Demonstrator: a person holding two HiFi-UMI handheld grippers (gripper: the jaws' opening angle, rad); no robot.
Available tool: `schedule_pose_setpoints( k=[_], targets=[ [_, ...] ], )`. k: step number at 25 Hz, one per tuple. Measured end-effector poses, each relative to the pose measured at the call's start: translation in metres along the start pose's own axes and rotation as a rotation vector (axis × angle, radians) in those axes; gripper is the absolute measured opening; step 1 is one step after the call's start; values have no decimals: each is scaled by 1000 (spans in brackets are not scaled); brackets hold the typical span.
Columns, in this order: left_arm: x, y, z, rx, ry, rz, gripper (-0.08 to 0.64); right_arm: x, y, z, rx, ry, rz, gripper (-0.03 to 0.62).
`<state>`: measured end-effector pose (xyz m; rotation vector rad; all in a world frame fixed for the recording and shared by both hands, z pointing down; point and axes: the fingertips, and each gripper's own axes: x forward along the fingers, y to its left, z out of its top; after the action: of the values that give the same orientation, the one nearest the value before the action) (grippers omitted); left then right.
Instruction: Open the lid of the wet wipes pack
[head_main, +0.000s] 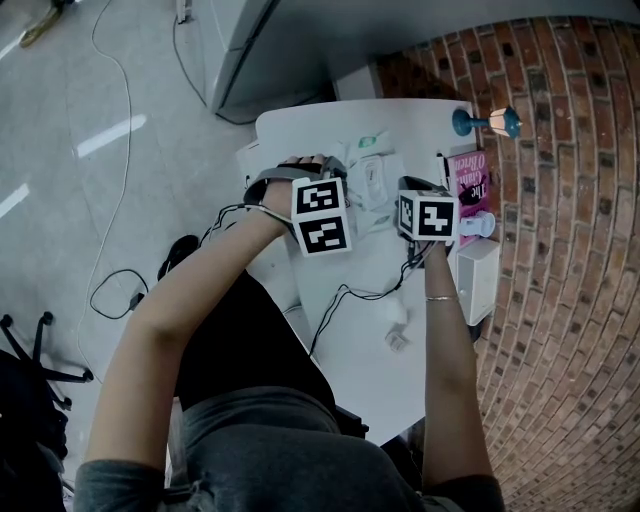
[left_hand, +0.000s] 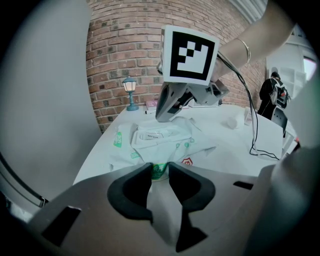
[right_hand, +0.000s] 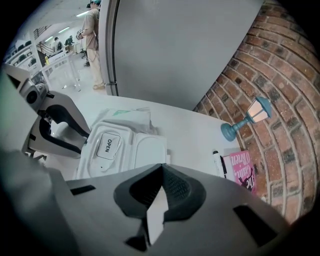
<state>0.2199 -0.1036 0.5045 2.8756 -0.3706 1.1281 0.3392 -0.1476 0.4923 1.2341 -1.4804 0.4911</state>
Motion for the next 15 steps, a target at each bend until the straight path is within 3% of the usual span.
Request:
schedule_pose_setpoints(
  k=[15],
  targets=[
    [-14,4,1,-20,-46,0,110,-48,15,0,274,-184,67,5]
  ],
)
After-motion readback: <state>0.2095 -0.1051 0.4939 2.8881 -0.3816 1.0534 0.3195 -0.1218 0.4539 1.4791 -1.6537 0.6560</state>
